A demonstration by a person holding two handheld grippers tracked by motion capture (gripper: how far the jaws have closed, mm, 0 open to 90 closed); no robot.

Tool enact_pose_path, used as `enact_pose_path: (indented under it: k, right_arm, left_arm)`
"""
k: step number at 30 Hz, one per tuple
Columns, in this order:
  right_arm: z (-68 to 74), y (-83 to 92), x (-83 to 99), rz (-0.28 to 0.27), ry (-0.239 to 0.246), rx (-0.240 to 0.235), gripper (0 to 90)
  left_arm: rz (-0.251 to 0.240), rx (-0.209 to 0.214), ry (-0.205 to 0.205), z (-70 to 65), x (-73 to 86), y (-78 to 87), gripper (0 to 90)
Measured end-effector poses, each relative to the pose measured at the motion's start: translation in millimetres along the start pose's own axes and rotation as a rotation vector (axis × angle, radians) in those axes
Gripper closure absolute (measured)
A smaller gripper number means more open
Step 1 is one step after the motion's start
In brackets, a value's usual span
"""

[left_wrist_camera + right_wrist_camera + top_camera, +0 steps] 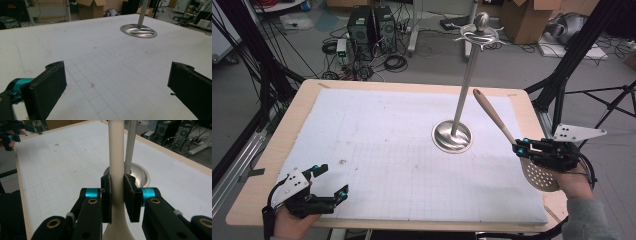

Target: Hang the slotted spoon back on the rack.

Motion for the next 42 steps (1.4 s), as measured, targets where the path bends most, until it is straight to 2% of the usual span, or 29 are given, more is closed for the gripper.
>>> enact_pose_path:
  k: [8,17,27,38,42]
  right_arm:
    - [0.9,5.6,-10.0,-0.026,0.014,-0.001,78.1]
    - [-0.9,13.5,-14.6,-0.041,0.0,0.01,78.2]
    - [-0.2,26.0,-21.2,-0.088,-0.004,0.019,78.2]
    - [1.0,39.2,-33.3,-0.09,0.019,0.035,78.2]
    - [0.2,44.9,-34.1,-0.095,0.004,0.049,78.2]
  left_arm:
    - [-0.01,0.013,-0.007,-4.0,-0.7,-1.2,2.3]
    - [-0.01,0.008,-0.003,-2.8,-0.4,-0.6,2.4]
    - [-0.005,0.011,-0.006,-3.2,0.4,-1.1,2.3]
    - [-0.007,0.007,-0.003,-2.0,0.3,0.2,2.4]
    - [-0.01,0.007,0.0,-2.1,0.0,0.7,2.4]
Point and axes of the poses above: each handheld gripper's, and its own axes: y roughly backward along the jaws, x roughly out of its underside, z roughly to its left, the point moved 7 cm from there along -y, roughly forward along the jaws, and after that the axes turned 15 degrees about -x, right-handed, at the moved point
